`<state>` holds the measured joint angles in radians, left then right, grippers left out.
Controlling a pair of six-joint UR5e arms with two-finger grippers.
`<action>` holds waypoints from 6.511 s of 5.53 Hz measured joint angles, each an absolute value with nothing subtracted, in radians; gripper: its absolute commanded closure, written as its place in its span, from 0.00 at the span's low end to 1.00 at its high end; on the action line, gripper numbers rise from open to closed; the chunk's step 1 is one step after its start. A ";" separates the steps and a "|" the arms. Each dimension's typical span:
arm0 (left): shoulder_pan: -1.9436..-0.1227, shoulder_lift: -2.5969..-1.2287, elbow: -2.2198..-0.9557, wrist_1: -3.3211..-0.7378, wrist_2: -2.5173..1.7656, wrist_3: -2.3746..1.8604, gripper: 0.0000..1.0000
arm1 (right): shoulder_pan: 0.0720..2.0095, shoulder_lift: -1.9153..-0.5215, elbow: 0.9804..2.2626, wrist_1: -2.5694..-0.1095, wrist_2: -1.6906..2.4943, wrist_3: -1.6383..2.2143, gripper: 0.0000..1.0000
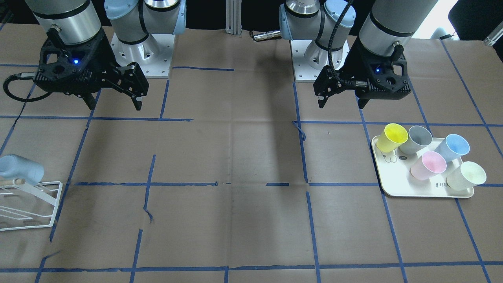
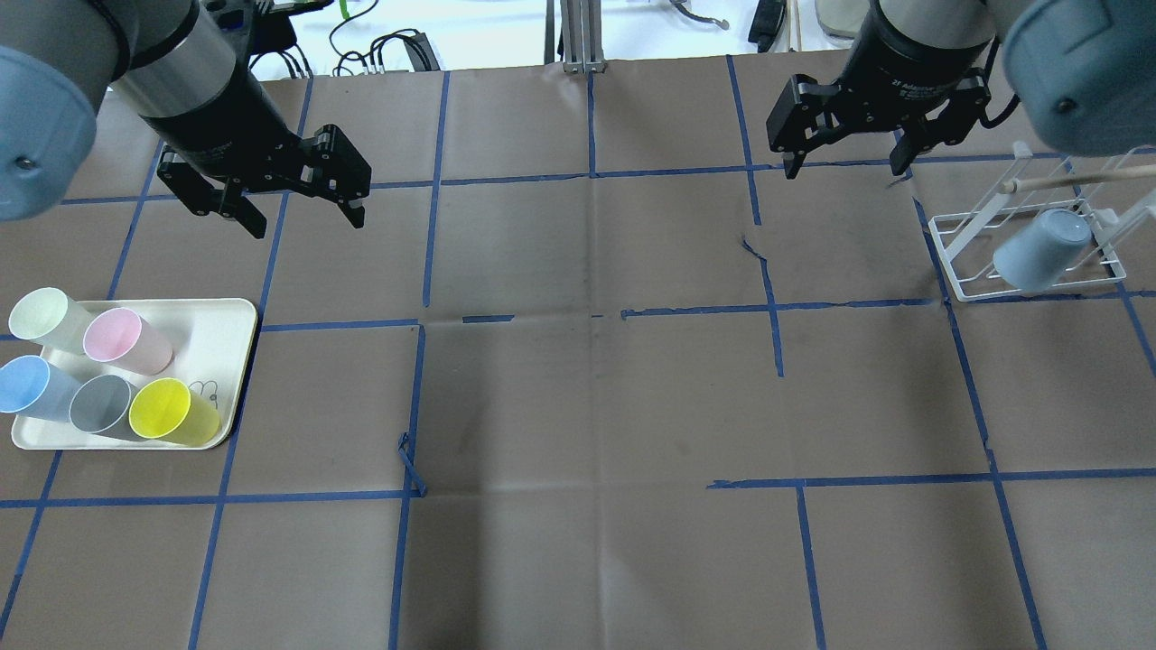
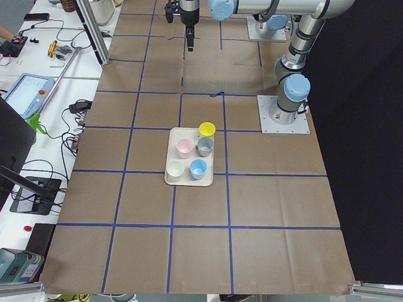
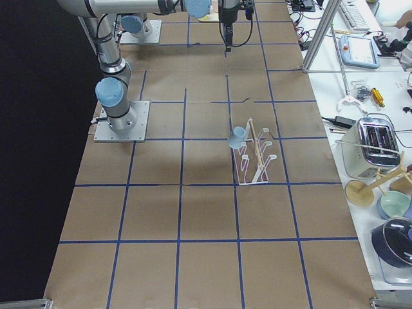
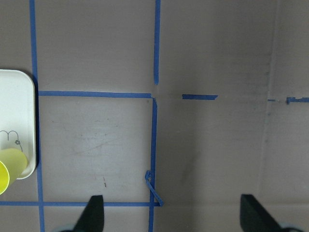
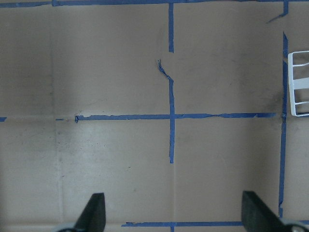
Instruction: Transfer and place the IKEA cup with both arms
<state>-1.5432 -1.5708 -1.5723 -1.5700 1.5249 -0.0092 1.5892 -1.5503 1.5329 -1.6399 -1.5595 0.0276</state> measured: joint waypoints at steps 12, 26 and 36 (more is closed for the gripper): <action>-1.543 -1.571 -1.572 -1.569 1.526 -0.009 0.02 | 1.047 -1.336 1.475 -1.694 -1.559 -0.691 0.00; -1.542 -1.568 -1.572 -1.569 1.525 -0.008 0.02 | 1.048 -1.290 1.701 -2.026 -1.561 -0.645 0.44; -1.532 -1.566 -1.572 -1.582 1.516 0.004 0.01 | 1.221 -1.366 1.376 -0.764 -0.590 -0.910 0.43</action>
<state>-1.5321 -1.5663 -1.5719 -1.5822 1.5165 0.0041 1.2212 -1.3661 1.3762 -0.7640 -0.5897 -0.9100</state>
